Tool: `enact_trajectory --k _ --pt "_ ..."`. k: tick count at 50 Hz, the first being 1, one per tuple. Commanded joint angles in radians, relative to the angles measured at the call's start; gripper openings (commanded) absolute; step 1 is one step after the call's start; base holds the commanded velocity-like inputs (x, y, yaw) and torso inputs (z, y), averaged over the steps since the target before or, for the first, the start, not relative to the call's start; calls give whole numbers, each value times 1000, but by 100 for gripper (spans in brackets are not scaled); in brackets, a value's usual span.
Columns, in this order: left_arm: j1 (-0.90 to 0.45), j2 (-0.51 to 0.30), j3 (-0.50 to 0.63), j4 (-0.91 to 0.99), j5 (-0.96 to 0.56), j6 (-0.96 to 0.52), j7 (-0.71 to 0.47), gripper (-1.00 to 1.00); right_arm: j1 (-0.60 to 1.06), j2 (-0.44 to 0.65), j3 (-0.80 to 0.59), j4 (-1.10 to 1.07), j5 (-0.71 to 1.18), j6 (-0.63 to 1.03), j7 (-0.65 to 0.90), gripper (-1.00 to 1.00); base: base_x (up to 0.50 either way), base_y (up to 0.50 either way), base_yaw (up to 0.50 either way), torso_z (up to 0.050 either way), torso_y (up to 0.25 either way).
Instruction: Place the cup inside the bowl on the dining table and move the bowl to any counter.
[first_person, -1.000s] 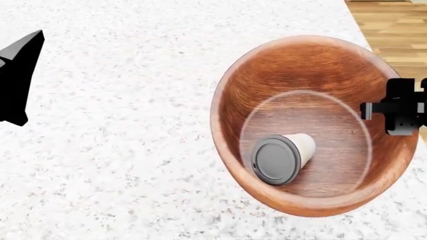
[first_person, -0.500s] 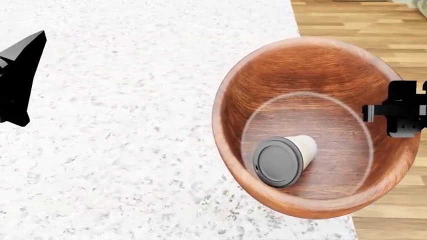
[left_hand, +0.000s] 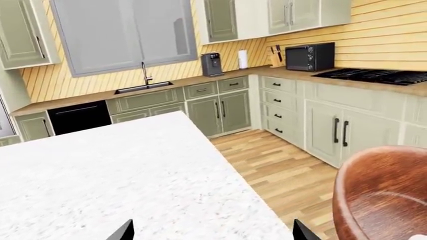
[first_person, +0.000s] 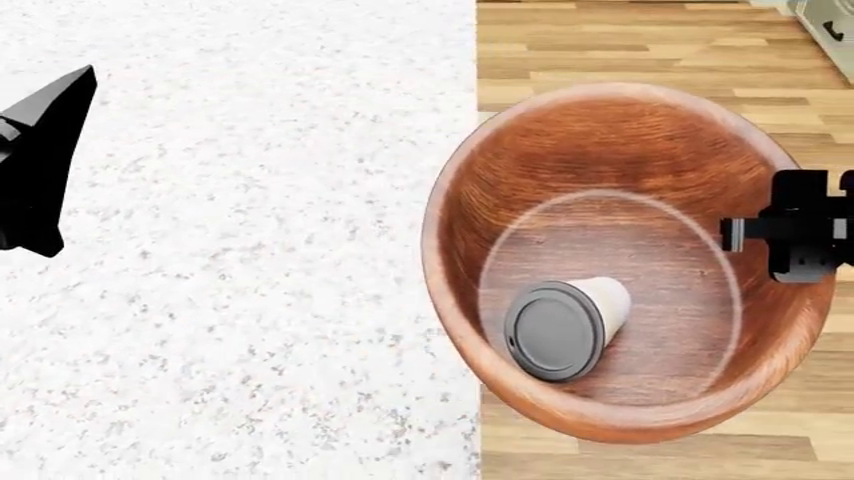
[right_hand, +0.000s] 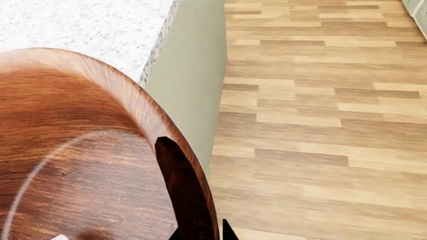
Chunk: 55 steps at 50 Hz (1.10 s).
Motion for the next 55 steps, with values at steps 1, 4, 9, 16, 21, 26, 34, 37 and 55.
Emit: enact_trajectory --k 1,4,9,16,21,26,34,37,55 --pt "0 -7 -2 1 9 20 0 100 12 -3 15 8 4 -7 -15 -100 1 -500 0 0 0" --pt "4 0 2 -1 20 24 3 100 12 -2 15 7 5 -6 -14 -100 1 -500 0 0 0" --pt "-4 -1 4 -4 18 23 3 100 18 -3 15 9 6 -3 -11 -100 1 -500 0 0 2" --pt "7 -6 2 3 16 29 2 100 10 -1 16 4 10 -6 -6 -100 1 -500 0 0 0" --pt "8 -10 1 4 13 31 3 100 7 1 14 2 10 -8 -6 -100 0 -500 0 0 0" --pt "12 -9 5 4 17 33 4 100 8 1 11 3 6 -10 -11 -100 1 -500 0 0 0" --pt "18 -14 4 8 14 37 5 100 -2 1 10 -2 5 -22 -16 -100 5 -500 0 0 1" --pt "13 -8 9 4 19 37 5 100 5 -3 11 1 5 -21 -17 -100 19 -500 0 3 0" --pt "27 -19 5 14 16 48 6 100 -24 -4 6 -19 -9 -65 -29 -100 237 -383 0 0 1"
